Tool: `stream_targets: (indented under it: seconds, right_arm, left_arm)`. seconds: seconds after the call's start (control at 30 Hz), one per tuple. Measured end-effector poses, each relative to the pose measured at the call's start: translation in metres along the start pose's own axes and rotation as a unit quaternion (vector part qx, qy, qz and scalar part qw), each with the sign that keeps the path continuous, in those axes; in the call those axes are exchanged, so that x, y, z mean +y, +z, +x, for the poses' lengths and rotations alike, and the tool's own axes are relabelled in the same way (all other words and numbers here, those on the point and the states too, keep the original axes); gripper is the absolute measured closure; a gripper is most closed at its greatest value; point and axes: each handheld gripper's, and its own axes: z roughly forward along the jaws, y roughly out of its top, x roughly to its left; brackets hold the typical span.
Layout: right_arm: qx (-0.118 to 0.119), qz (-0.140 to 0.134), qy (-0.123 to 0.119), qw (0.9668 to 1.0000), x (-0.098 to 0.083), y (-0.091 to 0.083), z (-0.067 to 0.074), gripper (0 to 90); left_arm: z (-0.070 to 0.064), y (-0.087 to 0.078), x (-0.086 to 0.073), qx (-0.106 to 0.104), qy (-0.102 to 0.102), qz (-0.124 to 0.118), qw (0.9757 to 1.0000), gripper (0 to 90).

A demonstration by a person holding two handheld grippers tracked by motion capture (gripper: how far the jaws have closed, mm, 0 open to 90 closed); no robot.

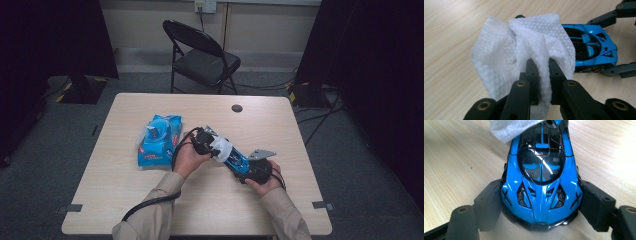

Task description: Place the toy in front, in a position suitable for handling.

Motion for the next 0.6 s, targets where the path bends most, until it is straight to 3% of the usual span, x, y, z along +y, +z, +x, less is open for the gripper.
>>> stream_targets:
  seconds: [0.33, 0.47, 0.6]
  right_arm:
    - [0.0, 0.0, 0.0, 1.0, 0.0, 0.0, 0.0, 25.3]
    - [0.0, 0.0, 0.0, 1.0, 0.0, 0.0, 0.0, 25.3]
    - [0.0, 0.0, 0.0, 1.0, 0.0, 0.0, 0.0, 25.3]
  left_arm:
    - [0.004, -0.011, 0.002, 0.008, -0.003, -0.008, 0.9999, 82.7]
    - [-0.002, -0.02, 0.008, -0.007, -0.004, -0.023, 0.9997, 83.1]
    - [-0.016, -0.021, 0.017, -0.025, 0.01, -0.035, 0.999, 83.2]
